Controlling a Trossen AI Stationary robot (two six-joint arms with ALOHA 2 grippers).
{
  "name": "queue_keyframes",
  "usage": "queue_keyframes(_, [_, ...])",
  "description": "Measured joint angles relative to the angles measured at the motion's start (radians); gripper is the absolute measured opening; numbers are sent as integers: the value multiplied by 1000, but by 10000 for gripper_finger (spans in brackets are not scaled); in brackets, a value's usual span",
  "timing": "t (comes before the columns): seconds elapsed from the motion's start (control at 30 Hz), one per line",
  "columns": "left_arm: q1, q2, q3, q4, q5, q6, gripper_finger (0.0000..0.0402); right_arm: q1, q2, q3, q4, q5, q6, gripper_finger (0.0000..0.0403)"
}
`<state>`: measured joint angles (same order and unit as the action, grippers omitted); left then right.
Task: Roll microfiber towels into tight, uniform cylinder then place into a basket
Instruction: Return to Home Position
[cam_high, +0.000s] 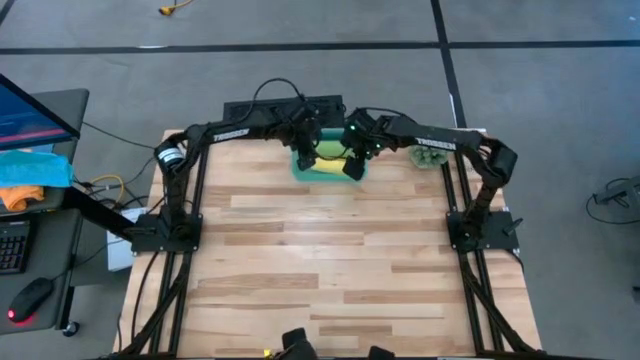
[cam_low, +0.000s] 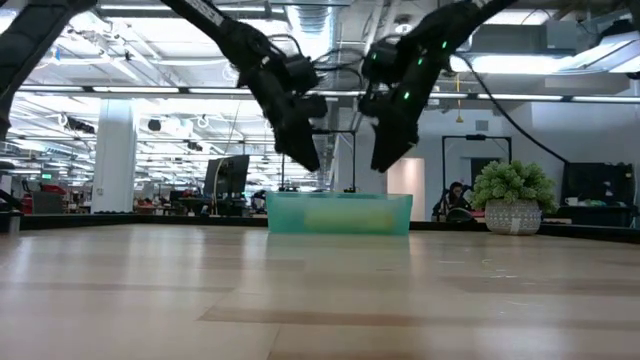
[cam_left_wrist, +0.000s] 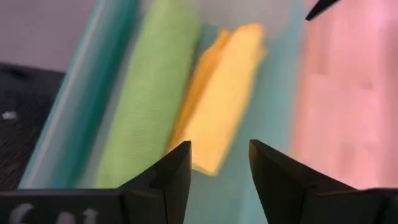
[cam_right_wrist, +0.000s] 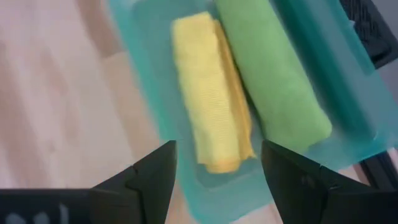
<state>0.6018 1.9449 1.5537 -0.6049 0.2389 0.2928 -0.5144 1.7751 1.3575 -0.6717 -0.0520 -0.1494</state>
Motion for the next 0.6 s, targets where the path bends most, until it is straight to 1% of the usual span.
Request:
queue_keyframes(0.1, [-7, -68, -39, -10, 73, -3, 151, 37, -64, -7, -36, 0, -15, 254])
queue_keyframes(0.2, [-24, -164, -135, 24, 117, -14, 150, 78, -144, -62, -22, -1, -16, 254])
queue_keyframes(0.27, [-45, -237, -245, 99, 117, -36, 145, 107, -201, -127, 4, -1, -8, 254])
queue_keyframes(0.43, [-110, -453, -573, 378, 113, -114, 121, 195, -353, -343, 128, -2, 38, 254])
queue_keyframes(0.53, [-157, -585, -736, 519, 81, -158, 101, 256, -429, -456, 218, -2, 70, 254])
queue_keyframes(0.6, [-187, -674, -828, 578, 53, -184, 86, 291, -473, -514, 275, -2, 100, 254])
